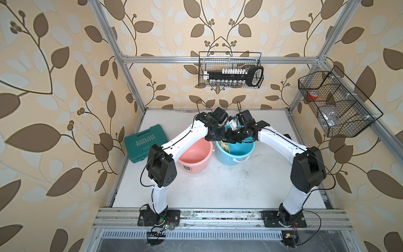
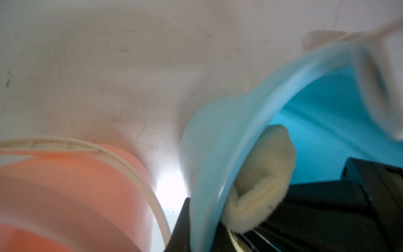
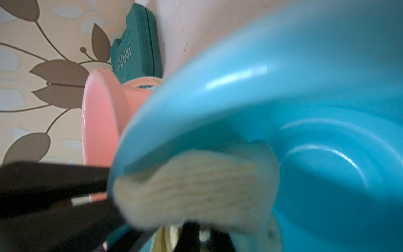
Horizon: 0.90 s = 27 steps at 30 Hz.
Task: Wipe the inside of the bucket with a cloth
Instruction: Wipe the dirt from the inside of the bucket.
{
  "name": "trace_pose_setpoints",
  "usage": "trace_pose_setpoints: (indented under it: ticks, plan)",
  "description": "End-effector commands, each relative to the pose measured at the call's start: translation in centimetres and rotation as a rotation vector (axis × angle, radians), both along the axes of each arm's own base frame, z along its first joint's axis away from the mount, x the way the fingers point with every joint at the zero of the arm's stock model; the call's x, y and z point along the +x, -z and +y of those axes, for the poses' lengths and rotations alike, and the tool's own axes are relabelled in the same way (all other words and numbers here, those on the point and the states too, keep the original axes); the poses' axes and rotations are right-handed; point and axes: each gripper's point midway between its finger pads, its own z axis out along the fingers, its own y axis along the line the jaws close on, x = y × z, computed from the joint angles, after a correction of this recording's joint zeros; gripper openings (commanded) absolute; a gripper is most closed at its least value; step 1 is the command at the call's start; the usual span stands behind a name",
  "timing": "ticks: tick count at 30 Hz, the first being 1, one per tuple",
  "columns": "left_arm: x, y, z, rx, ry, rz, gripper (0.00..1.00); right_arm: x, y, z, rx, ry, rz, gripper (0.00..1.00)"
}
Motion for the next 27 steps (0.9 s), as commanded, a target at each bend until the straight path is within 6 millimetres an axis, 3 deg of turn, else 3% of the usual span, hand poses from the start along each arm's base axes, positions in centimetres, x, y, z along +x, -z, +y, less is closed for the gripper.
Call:
trace_pose_setpoints:
  ticks: [1,9,13,19,23,27]
  plan:
    - [2.3,-1.6,0.0,0.056,0.013,-0.12,0.0,-5.1,-2.6,-0.3,0.036,-0.118,0.039,0.0]
    - [3.2,-3.2,0.4,0.082,0.015,-0.178,0.0,-8.8,-1.2,-4.9,-0.207,-0.166,0.108,0.0]
    - [3.1,-3.4,0.5,0.082,0.019,-0.182,0.0,-9.7,0.1,-7.8,-0.38,-0.158,0.145,0.0]
    - [2.8,-3.8,0.5,0.071,0.031,-0.178,0.0,-8.2,1.6,-13.3,-0.704,-0.068,0.123,0.0]
    - [2.4,-4.6,1.0,0.082,0.035,-0.189,0.0,-6.3,1.4,-17.1,-0.93,0.008,0.074,0.0]
    - [1.7,-5.0,1.1,0.076,0.053,-0.175,0.0,-3.7,0.4,-18.7,-1.027,0.09,-0.019,0.0]
